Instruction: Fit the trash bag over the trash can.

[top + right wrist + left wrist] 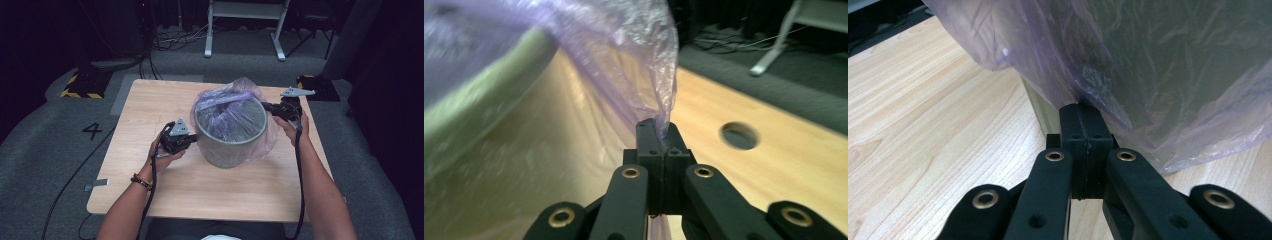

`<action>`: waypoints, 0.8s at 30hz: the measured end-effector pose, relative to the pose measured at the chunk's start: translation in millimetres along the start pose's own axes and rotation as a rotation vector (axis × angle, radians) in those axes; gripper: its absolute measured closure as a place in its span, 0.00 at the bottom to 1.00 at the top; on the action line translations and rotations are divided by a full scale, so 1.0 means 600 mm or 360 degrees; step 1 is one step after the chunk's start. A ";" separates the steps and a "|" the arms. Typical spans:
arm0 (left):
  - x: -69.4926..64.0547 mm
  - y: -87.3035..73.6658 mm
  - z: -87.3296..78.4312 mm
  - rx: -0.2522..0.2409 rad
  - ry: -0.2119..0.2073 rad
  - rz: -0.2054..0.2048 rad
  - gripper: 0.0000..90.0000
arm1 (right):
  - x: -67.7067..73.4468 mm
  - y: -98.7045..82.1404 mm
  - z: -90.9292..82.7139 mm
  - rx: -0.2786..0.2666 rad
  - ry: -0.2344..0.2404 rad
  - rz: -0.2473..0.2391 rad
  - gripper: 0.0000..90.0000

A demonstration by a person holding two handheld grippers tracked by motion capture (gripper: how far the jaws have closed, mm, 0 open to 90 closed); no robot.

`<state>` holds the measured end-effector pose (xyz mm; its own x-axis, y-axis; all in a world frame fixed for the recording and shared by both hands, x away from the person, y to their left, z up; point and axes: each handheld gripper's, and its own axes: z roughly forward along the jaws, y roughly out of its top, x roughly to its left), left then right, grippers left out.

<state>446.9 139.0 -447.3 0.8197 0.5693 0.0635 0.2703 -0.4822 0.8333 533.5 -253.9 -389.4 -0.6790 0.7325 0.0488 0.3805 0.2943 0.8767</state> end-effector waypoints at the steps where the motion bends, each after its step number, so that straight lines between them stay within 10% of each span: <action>1: -0.001 0.000 0.000 -0.0004 -0.0005 0.0002 1.00 | 0.008 -0.010 0.003 0.0008 0.0053 -0.0001 1.00; 24: -0.017 -0.010 -0.036 0.0046 -0.0124 0.0117 1.00 | 0.076 -0.094 -0.042 -0.0049 0.0396 -0.0103 1.00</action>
<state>426.0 150.8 -441.0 0.8743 0.4787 0.0803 0.2214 -0.5405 0.8117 465.4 -252.4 -424.6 -0.8362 0.5383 0.1050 0.3146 0.3139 0.8958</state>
